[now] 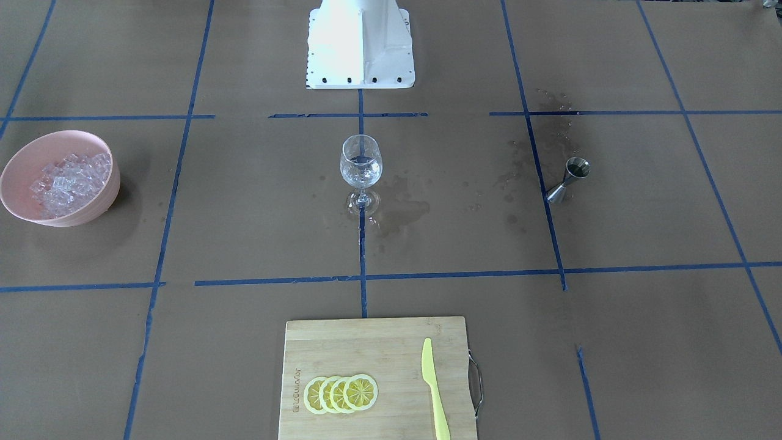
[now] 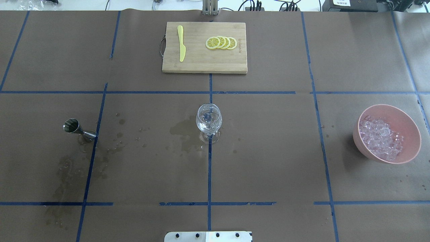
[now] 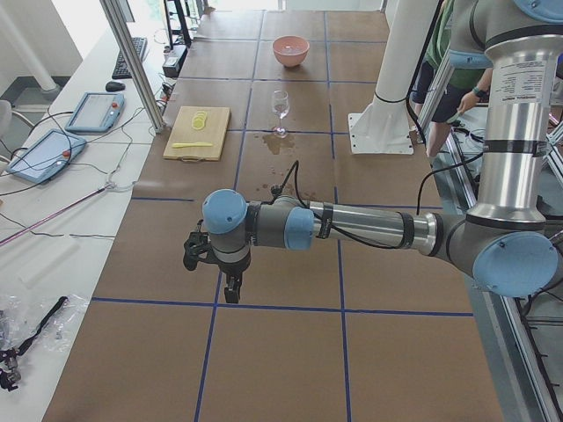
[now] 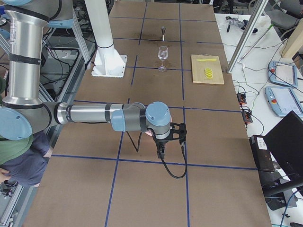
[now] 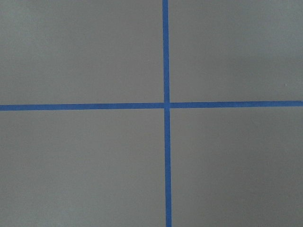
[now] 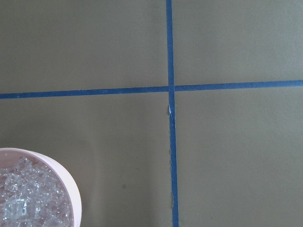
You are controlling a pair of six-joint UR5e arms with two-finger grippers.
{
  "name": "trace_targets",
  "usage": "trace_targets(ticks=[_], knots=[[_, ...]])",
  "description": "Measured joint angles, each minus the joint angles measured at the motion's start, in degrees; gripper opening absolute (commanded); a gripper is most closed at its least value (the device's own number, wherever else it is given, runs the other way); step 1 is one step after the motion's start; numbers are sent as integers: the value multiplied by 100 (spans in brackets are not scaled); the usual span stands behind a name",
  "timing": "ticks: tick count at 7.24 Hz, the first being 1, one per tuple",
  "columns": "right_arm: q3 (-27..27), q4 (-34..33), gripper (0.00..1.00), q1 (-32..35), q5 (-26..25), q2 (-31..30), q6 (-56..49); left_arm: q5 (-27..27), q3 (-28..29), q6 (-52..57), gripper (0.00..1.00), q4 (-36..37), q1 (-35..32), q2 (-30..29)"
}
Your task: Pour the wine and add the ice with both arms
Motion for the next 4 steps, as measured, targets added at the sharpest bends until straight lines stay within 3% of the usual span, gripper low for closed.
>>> trace_targets(ticks=[4], knots=[[36,-1,100,3,-18,11,-18,23,-208,-5,100,-6,-1,-129]])
